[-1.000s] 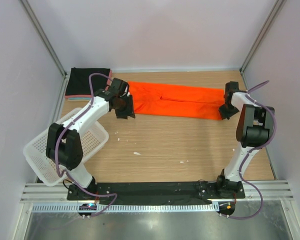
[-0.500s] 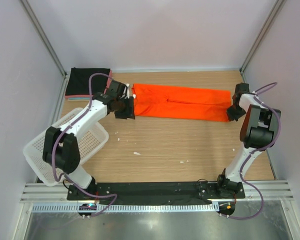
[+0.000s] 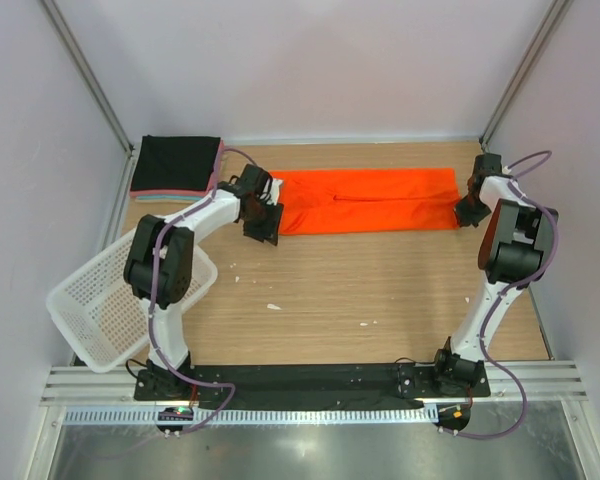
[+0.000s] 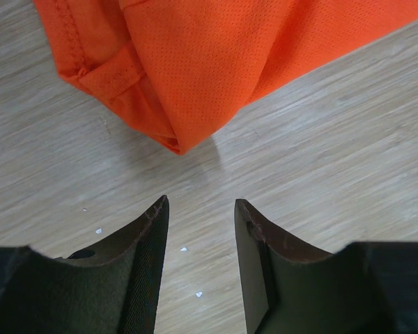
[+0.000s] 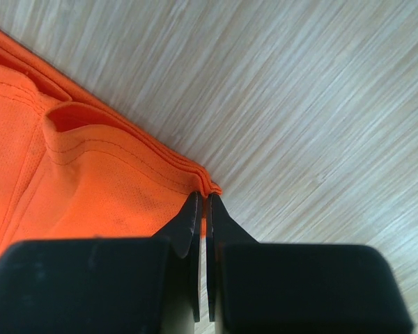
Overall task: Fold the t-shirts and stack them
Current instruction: Fold the tshirt
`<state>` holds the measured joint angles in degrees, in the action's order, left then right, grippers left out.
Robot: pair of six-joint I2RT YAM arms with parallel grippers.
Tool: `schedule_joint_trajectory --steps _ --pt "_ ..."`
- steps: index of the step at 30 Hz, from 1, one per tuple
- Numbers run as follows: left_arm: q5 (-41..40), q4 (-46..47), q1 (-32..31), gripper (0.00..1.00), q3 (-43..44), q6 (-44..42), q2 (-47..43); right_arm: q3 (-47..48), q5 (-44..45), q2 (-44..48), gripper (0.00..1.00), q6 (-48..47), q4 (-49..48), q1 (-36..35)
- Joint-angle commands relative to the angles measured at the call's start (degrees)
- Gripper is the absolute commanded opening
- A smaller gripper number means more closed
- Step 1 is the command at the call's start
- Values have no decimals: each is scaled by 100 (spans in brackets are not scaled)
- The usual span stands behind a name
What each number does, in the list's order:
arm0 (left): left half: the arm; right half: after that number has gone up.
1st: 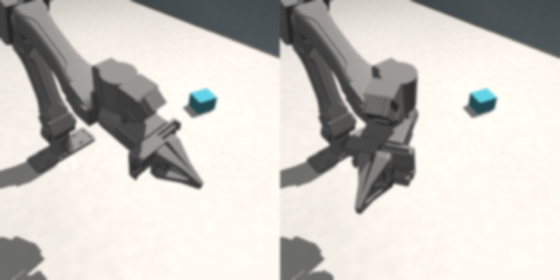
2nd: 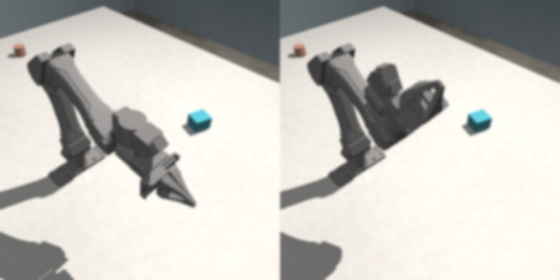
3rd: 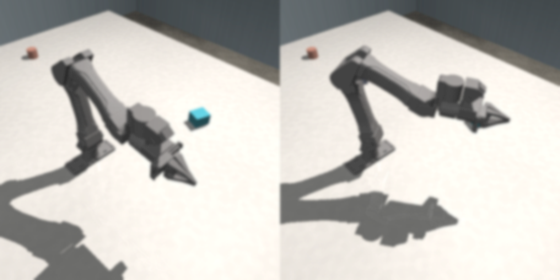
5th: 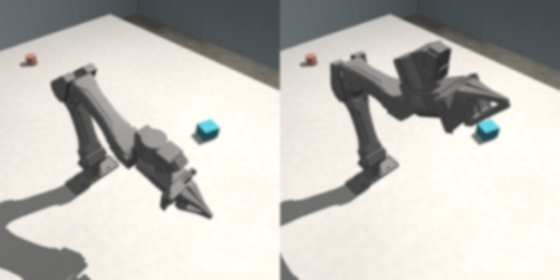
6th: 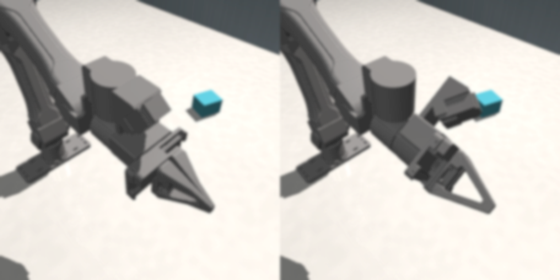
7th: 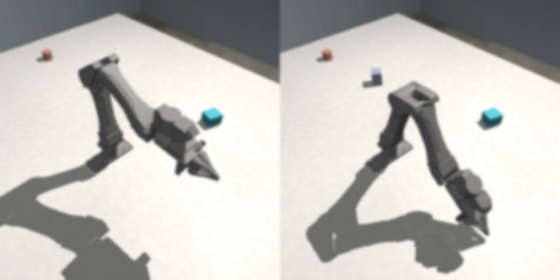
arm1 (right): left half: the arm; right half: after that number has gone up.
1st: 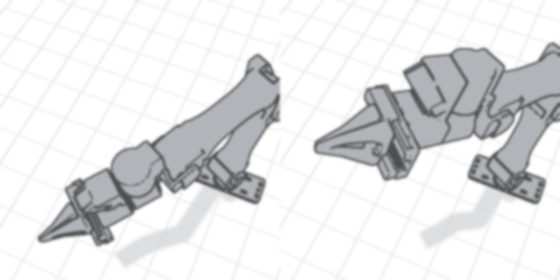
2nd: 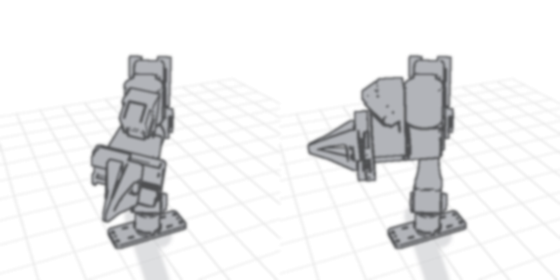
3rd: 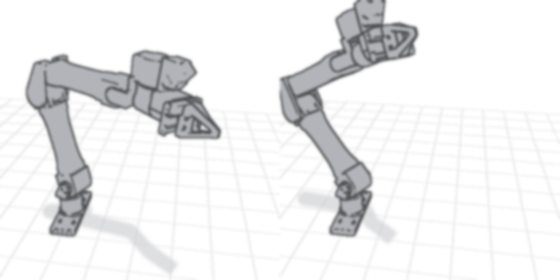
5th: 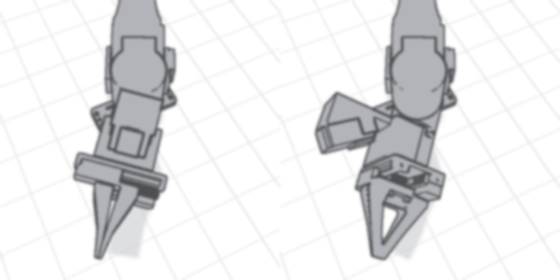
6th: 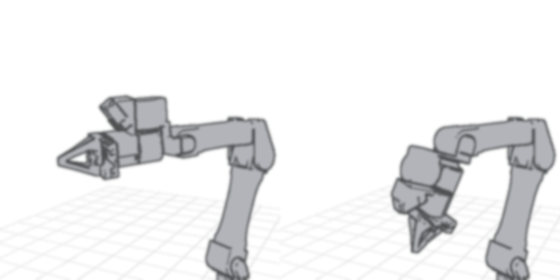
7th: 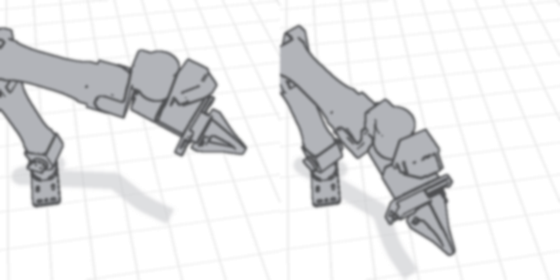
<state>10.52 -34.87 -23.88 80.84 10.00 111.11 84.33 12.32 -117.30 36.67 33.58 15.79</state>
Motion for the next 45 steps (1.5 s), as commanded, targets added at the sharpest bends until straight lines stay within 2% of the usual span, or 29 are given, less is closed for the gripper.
schedule_joint_trajectory --steps 1,6,11,24,26,34,45 --pt "46 244 15 44 292 -384 60 153 -98 -144 1 -107 -97 38" --pt "-103 314 15 43 371 -560 244 206 -133 -153 1 -107 -133 73" --pt "-182 595 -38 37 345 -455 350 162 -142 -153 1 -98 -168 82" --pt "-261 938 -73 34 283 -218 482 101 -124 -109 1 -160 -203 82" --pt "-261 938 -73 31 266 -218 464 118 -124 -109 1 -168 -185 99" --pt "-428 745 -73 0 257 -358 359 259 -45 -136 1 -204 -89 143" --pt "-806 350 -73 0 652 -473 535 276 113 -39 1 -414 -36 170"
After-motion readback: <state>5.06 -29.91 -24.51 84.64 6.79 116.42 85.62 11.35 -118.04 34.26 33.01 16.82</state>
